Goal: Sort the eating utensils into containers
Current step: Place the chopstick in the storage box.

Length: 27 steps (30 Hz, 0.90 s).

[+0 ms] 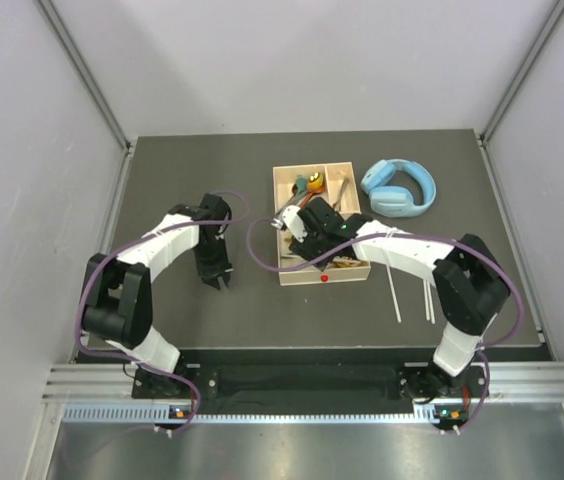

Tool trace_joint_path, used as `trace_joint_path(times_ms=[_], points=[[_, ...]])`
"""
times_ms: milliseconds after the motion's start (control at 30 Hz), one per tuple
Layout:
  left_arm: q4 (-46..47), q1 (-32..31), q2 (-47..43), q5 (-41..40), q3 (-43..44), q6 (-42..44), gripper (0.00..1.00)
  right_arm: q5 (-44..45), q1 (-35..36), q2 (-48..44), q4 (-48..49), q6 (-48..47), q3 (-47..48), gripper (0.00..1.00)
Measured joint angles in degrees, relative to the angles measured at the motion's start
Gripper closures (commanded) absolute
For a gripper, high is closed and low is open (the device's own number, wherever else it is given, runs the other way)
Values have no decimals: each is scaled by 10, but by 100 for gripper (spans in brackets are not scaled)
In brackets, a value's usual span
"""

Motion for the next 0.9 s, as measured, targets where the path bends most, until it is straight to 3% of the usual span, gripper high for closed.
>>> trace_joint_path(times_ms=[233, 467, 667, 900], points=[[0, 0, -6, 0, -4, -1, 70, 79, 2, -76, 14, 42, -21, 41], [0, 0, -6, 0, 4, -5, 70, 134, -51, -173, -24, 107, -11, 47], [1, 0, 7, 0, 36, -13, 70, 120, -209, -222, -89, 191, -20, 46], [0, 0, 36, 2, 63, -14, 70, 39, -233, -168, -131, 233, -53, 45]])
